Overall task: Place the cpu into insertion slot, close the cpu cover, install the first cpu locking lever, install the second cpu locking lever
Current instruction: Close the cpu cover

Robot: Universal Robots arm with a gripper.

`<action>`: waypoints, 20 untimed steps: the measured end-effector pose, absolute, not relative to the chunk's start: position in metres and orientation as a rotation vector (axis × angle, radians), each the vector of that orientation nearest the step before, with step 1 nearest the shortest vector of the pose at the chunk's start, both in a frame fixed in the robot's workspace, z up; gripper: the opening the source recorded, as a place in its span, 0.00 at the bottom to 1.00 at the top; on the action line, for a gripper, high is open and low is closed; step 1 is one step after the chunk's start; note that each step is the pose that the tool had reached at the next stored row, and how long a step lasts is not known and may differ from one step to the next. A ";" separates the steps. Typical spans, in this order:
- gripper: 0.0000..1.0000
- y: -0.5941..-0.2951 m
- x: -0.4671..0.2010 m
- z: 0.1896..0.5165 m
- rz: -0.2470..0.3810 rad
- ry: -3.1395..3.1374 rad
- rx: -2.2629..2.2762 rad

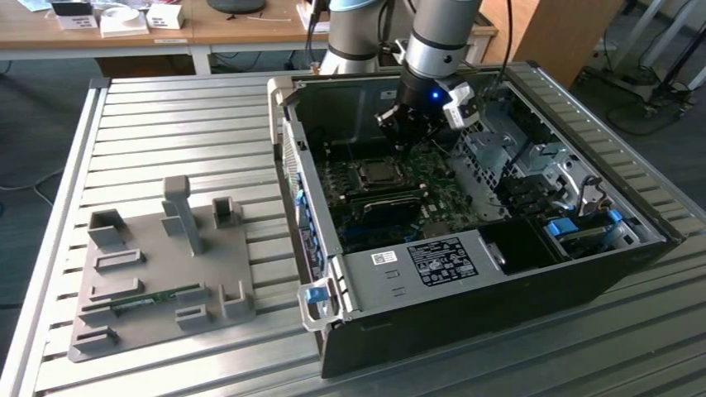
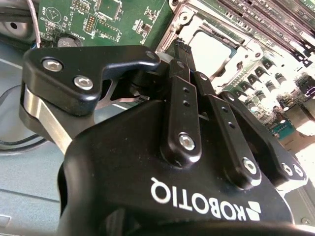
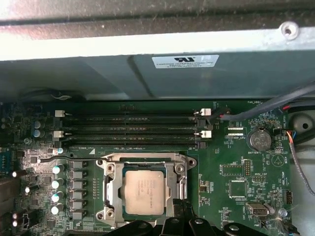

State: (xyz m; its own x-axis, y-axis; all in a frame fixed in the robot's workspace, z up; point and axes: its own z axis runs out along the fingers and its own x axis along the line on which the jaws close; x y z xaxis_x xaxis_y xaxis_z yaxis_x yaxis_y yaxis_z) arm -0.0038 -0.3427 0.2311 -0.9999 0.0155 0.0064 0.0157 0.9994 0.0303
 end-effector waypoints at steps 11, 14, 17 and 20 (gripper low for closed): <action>0.11 -0.343 -0.007 0.231 -0.048 -3.138 -0.025; 0.11 -0.343 -0.008 0.231 -0.048 -3.138 -0.025; 0.11 -0.343 -0.009 0.231 -0.048 -3.138 -0.025; 0.11 -0.343 -0.010 0.231 -0.048 -3.138 -0.025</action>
